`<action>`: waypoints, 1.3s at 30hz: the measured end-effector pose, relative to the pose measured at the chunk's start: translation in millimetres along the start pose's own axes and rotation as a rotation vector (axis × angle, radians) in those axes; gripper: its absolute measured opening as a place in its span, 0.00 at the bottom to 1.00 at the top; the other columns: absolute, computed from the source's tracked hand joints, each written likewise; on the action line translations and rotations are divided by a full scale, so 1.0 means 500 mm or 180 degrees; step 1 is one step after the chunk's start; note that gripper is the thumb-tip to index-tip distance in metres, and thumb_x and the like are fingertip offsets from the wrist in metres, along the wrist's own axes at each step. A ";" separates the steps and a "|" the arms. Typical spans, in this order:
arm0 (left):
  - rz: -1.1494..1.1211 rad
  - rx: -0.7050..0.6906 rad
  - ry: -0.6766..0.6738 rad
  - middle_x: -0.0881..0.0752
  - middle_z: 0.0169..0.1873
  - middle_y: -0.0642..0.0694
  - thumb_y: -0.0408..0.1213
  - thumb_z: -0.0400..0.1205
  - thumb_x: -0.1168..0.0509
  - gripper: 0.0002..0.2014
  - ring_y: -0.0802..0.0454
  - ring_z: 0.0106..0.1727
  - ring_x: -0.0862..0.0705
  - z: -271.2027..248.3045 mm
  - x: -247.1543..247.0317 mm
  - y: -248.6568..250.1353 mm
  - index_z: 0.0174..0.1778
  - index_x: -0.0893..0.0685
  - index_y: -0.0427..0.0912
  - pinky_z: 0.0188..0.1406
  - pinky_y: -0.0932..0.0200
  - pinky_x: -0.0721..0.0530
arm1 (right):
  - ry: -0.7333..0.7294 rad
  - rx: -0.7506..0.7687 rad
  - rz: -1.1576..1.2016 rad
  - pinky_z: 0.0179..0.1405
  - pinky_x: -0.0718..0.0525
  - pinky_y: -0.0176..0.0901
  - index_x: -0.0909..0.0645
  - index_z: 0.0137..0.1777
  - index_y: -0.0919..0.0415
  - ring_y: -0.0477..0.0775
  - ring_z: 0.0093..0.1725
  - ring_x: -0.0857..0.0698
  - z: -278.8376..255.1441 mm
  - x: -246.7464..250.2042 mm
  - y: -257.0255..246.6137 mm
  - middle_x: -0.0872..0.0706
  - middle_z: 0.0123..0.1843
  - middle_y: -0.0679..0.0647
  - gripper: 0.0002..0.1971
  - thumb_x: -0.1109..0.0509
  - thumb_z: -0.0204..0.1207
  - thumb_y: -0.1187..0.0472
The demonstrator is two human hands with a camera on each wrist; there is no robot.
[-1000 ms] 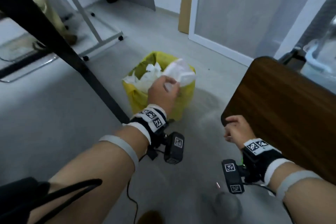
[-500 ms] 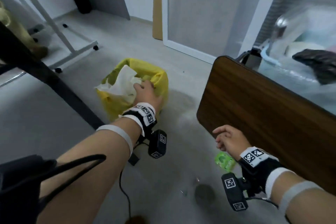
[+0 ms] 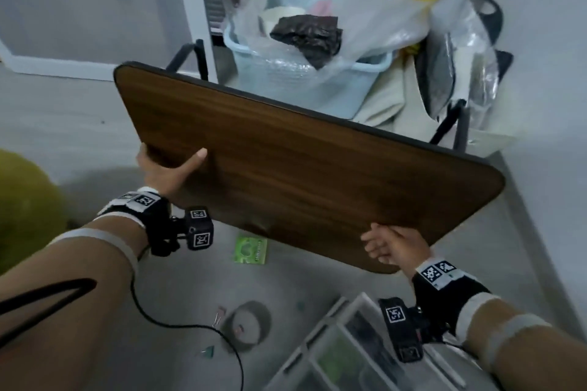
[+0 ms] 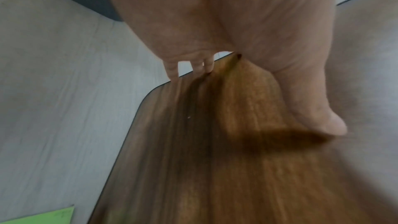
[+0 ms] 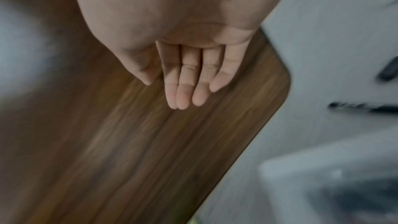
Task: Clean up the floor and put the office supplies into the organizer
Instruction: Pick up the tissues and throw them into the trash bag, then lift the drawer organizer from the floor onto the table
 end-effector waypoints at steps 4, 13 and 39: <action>-0.0003 0.0137 0.0223 0.28 0.76 0.38 0.64 0.54 0.18 0.59 0.37 0.73 0.24 0.025 0.004 -0.033 0.76 0.44 0.53 0.74 0.37 0.25 | 0.1181 -0.0606 -0.0535 0.42 0.20 0.50 0.11 0.33 0.64 0.63 0.38 0.16 -0.016 0.154 0.094 0.12 0.35 0.61 0.18 0.34 0.77 0.54; 0.0520 -0.0122 0.0014 0.28 0.78 0.41 0.55 0.70 0.22 0.48 0.38 0.77 0.27 0.055 0.016 0.000 0.82 0.40 0.46 0.75 0.39 0.27 | 0.1222 -0.0599 0.1086 0.72 0.25 0.62 0.24 0.70 0.59 0.62 0.62 0.22 0.038 0.144 0.121 0.20 0.63 0.56 0.22 0.34 0.75 0.68; 0.1701 -0.0485 -0.0029 0.20 0.71 0.34 0.40 0.71 0.20 0.42 0.35 0.70 0.20 0.011 0.084 0.190 0.79 0.32 0.37 0.71 0.46 0.24 | 0.1413 -0.0011 -0.0297 0.68 0.22 0.66 0.21 0.67 0.65 0.73 0.62 0.18 0.088 0.277 -0.223 0.16 0.66 0.67 0.25 0.29 0.77 0.48</action>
Point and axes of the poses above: each hand's wrist, its own z-axis towards the middle knuckle, its own x-axis out of the back of the hand, y = z × x, the point moved 10 cm from there along z, towards the middle knuckle
